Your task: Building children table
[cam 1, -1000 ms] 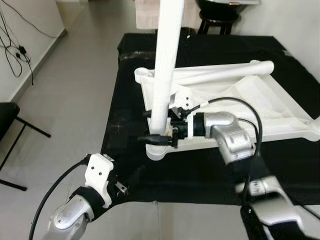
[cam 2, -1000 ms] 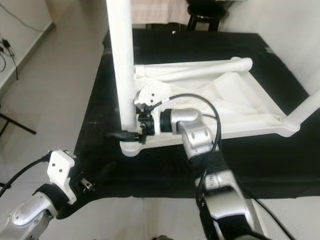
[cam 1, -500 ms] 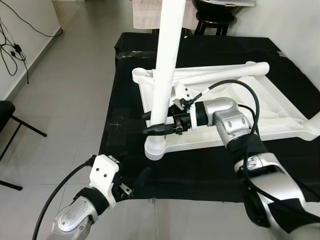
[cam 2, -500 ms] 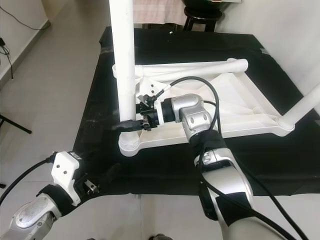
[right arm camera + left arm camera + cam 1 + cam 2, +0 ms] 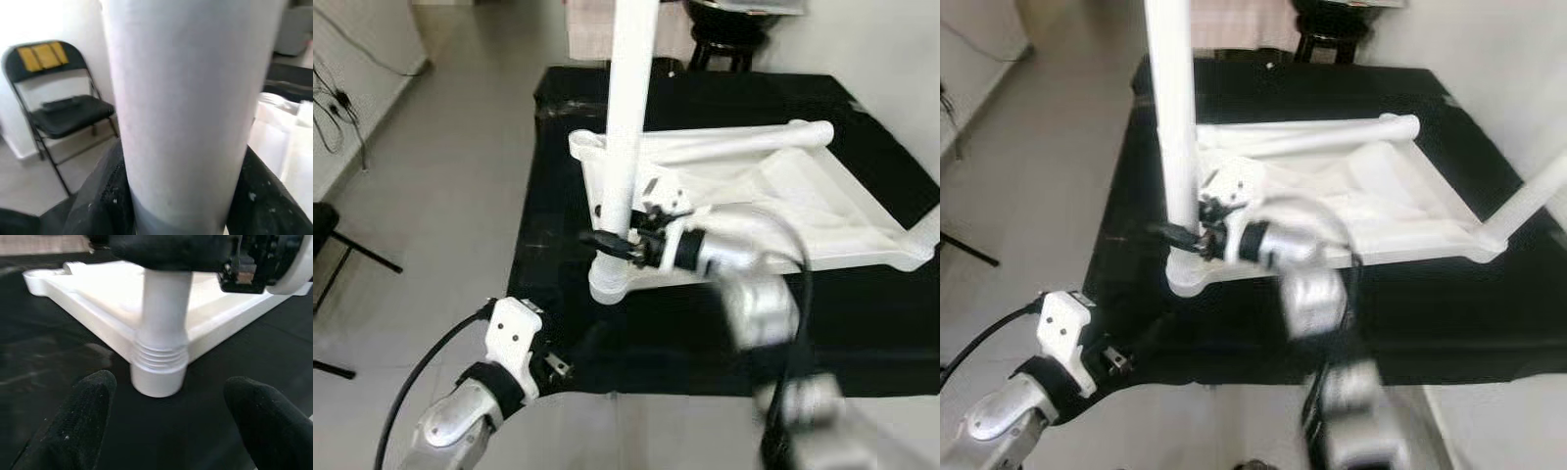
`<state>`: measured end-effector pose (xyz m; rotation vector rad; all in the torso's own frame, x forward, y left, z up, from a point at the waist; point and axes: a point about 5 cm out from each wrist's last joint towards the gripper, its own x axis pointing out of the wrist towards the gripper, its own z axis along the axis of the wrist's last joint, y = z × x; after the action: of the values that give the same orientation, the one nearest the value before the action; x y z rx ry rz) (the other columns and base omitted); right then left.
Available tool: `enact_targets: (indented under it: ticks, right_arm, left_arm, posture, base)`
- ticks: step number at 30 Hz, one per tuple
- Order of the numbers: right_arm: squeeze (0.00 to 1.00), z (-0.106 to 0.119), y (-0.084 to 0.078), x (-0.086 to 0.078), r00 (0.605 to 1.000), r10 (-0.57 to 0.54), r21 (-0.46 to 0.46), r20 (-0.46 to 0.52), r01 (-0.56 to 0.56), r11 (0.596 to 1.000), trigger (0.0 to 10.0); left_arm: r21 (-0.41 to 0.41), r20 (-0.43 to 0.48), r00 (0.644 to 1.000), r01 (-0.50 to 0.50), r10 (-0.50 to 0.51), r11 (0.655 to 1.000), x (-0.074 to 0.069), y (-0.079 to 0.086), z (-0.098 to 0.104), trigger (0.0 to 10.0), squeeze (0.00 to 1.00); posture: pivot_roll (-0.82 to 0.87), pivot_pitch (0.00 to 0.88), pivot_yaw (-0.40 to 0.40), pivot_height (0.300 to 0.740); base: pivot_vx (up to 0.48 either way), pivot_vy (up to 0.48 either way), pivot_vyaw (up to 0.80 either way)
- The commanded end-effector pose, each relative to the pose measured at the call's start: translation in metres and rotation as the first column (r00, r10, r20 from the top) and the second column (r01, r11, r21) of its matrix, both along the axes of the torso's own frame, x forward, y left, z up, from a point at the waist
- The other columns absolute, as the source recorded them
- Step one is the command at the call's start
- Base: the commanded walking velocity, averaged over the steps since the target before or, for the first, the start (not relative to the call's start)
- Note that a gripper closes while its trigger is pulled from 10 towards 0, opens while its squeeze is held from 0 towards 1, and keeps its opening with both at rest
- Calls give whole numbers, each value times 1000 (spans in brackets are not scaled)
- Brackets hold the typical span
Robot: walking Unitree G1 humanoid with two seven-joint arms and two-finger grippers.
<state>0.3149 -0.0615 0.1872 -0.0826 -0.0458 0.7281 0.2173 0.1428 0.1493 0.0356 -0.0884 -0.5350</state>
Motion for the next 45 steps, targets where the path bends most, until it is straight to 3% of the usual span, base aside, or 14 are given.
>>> enact_targets:
  ticks: [1,7,8,10,11,18,24,25,26,30,32,35,40,45]
  right_arm:
    - [0,-39,-10,3,983,-64,-114,-169,45,993,0]
    - [0,-41,-5,5,988,-16,-147,-156,-7,989,0]
    - [0,-40,-4,6,987,0,-136,-158,-22,990,10000]
    - [0,-38,-3,5,987,3,-127,-162,-24,992,10000]
    - [1000,-31,2,7,980,99,-76,-171,-113,991,10000]
    - [1000,14,5,3,838,543,-66,-49,-545,836,10000]
    - [1000,21,-4,8,734,678,-150,-35,-675,723,10000]
    - [0,22,-6,12,687,723,-154,-67,-723,673,10000]
    - [0,21,-9,17,608,780,-164,-145,-793,587,10000]
    - [0,21,-10,24,584,789,-161,-190,-812,561,10000]
    - [0,22,-11,29,576,791,-156,-204,-817,555,1412]
    - [0,24,-14,30,554,806,-146,-210,-832,535,0]
    - [0,26,-17,31,537,817,-140,-209,-843,519,0]
    - [0,22,-25,33,593,789,-147,-158,-804,576,0]
  left_arm:
    - [9,-34,999,-6,6,1000,2,3,-7,10000,0]
    - [15,-35,999,5,-4,1000,4,2,-8,10000,0]
    - [17,-30,999,-14,15,1000,4,3,-8,10000,0]
    - [19,-27,999,-29,30,999,4,4,-8,10000,0]
    - [21,-26,999,-35,36,999,4,5,-8,10000,0]
    - [23,-39,999,-12,13,1000,6,2,-11,10000,0]
    - [21,-39,999,-11,12,1000,5,1,-11,10000,0]
    - [19,-39,999,-12,13,1000,5,0,-11,10000,0]
    - [19,-39,999,-14,15,1000,3,-1,-11,10000,0]
    - [19,-41,999,-16,17,1000,1,-3,-12,10000,0]
    - [17,-43,999,-17,18,1000,-1,-4,-12,10000,0]
    - [15,-43,999,-16,17,1000,-2,-5,-12,10000,0]
    - [13,-44,999,-13,14,1000,-2,-6,-12,10000,0]
    - [10,-42,999,-11,11,1000,-1,-6,-11,10000,0]
  posture:
    - [-129,147,-78,740]
    - [-121,138,-88,740]
    - [-121,138,-88,740]
    - [-123,128,-81,740]
    - [-117,117,-75,740]
    - [-114,108,-80,740]
    - [-107,107,-79,740]
    - [-89,109,-81,740]
    - [-72,112,-84,740]
    - [-61,111,-88,740]
    - [-53,115,-92,740]
    - [-54,116,-92,740]
    - [-58,123,-92,740]
    - [-72,127,-83,740]
  base:
    - [0,0,0]
    - [0,0,0]
    - [0,0,0]
    - [0,0,0]
    - [0,0,0]
    - [0,0,0]
    - [0,0,0]
    - [0,0,0]
    - [0,0,0]
    - [0,0,0]
    - [0,0,0]
    - [0,0,0]
    - [0,0,0]
    - [0,0,0]
